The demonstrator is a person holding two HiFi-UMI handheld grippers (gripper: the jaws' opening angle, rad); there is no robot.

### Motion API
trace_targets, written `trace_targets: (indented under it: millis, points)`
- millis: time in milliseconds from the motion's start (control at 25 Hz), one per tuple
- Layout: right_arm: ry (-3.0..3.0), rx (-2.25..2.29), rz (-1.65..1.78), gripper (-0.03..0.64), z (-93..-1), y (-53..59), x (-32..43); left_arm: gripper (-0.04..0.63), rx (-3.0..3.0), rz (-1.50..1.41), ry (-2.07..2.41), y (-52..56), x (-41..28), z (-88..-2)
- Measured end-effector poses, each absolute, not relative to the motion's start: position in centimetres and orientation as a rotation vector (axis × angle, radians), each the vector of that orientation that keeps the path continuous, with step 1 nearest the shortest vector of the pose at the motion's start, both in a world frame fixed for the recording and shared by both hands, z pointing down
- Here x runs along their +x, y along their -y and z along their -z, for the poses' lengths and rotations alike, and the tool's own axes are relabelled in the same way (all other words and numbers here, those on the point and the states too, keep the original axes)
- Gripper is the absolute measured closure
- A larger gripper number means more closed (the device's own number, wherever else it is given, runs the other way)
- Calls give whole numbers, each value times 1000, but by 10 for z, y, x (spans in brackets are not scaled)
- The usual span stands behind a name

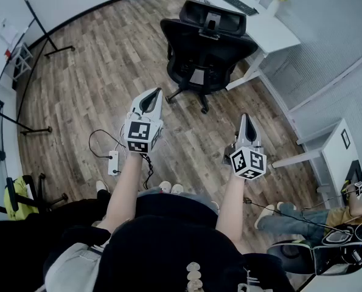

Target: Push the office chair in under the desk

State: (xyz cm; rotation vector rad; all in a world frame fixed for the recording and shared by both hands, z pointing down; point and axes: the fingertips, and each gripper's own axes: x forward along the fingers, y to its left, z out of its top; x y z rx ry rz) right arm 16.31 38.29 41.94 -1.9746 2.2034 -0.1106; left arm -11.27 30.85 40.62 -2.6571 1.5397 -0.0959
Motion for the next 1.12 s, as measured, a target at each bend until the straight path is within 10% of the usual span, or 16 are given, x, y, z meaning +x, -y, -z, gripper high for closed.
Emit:
trace_targets:
  millis: [1120]
  points:
    - [-2226,-1935,134,585,-425,-378,159,555,-2734,64,-1550,-305,-108,-420]
